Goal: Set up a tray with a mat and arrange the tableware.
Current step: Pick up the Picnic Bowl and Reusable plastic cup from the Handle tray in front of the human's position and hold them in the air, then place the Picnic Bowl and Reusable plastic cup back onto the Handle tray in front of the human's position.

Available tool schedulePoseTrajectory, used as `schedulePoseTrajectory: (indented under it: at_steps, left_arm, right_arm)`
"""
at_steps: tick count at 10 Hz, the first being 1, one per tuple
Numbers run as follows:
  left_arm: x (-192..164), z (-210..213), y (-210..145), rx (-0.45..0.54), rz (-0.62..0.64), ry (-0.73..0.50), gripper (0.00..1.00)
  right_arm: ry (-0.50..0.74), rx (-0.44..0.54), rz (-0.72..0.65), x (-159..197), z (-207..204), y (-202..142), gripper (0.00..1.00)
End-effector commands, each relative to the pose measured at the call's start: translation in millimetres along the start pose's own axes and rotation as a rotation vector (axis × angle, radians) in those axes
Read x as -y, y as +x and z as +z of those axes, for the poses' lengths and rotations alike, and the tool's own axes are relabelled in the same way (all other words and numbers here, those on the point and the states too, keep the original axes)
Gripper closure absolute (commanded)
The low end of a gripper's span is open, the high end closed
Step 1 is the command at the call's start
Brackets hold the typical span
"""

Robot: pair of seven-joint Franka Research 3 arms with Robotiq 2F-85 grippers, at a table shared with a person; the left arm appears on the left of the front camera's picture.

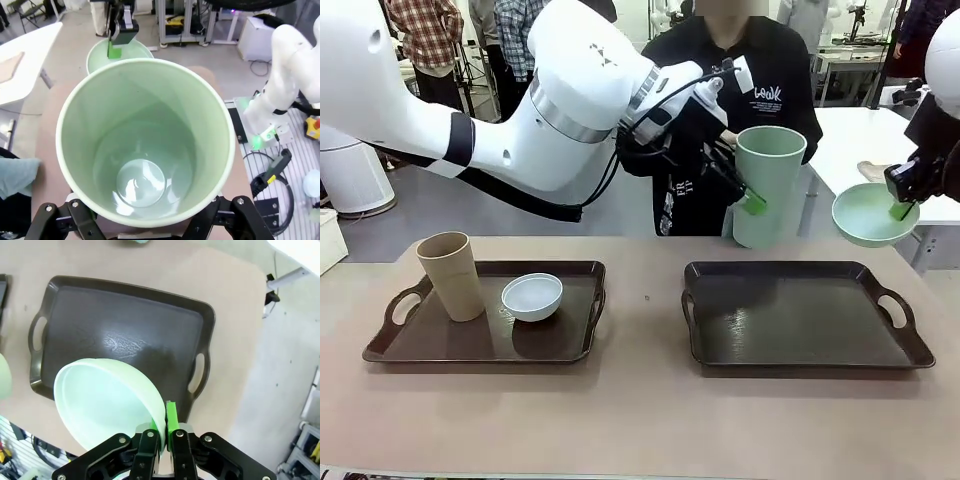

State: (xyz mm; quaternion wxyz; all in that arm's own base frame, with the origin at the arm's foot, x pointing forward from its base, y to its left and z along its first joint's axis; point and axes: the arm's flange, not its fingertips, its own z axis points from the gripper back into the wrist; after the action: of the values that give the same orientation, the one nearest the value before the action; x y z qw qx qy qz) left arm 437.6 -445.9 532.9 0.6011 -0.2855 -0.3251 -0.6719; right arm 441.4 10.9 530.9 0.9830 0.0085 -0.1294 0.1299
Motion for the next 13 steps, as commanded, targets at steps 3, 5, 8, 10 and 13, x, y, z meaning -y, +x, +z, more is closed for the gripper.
schedulePoseTrajectory:
  at_steps: [3,5,8,10,13]
  left_arm:
    - [-3.0,-0.9,1.0,0.015,-0.001,-0.003,1.0]
    - [-3.0,-0.9,1.0,0.015,-0.001,-0.003,1.0]
    - [-3.0,-0.9,1.0,0.015,-0.001,-0.003,1.0]
    - [-3.0,-0.9,1.0,0.015,-0.001,-0.003,1.0]
    - [-3.0,-0.9,1.0,0.015,-0.001,-0.003,1.0]
  right_arm:
    - [0.002,0.0,-0.005,1.7,-4.5,10.1,1.0]
    - [0.002,0.0,-0.005,1.7,-4.5,10.1,1.0]
    - [0.002,0.0,-0.005,1.7,-4.5,10.1,1.0]
    - [0.002,0.0,-0.005,1.7,-4.5,10.1,1.0]
    - [0.002,0.0,-0.005,1.7,-4.5,10.1,1.0]
